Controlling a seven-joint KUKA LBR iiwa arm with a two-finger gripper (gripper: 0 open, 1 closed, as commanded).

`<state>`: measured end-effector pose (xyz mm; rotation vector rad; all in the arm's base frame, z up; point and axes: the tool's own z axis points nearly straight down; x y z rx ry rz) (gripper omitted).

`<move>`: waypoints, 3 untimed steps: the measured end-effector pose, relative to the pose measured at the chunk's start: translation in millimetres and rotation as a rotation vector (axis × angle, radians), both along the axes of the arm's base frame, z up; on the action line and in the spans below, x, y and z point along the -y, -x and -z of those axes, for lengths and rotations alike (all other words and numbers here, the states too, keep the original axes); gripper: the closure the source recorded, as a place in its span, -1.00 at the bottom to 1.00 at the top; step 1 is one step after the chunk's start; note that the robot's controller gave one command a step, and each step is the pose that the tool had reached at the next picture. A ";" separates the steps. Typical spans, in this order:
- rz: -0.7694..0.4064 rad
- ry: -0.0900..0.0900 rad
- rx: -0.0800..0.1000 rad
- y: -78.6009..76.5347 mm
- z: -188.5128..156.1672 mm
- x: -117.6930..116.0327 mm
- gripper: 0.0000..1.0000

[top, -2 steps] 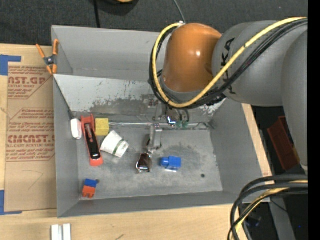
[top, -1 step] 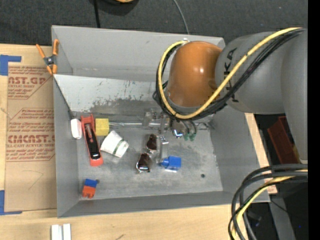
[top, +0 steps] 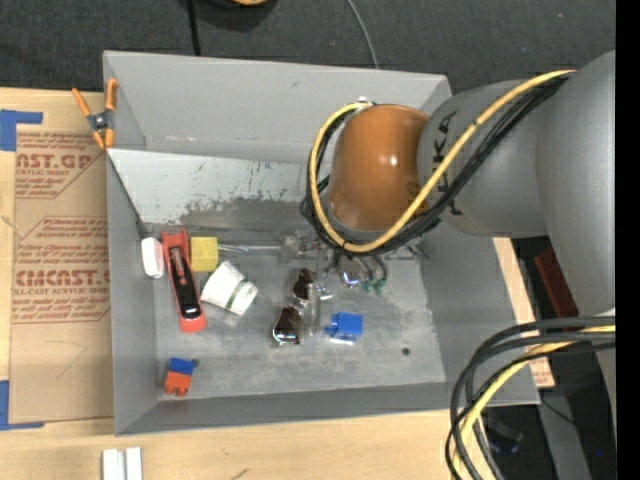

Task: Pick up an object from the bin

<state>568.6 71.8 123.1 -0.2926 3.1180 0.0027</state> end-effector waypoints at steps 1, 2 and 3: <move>-0.156 0.001 -0.006 4.4 23.6 9.0 -1.00; -0.226 0.001 -0.001 7.7 36.6 19.4 -1.00; -0.088 -0.001 -0.005 11.8 53.2 38.9 1.00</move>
Offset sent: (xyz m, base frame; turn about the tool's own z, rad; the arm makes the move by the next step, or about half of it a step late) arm -0.0134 -0.0322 -0.0531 -0.0266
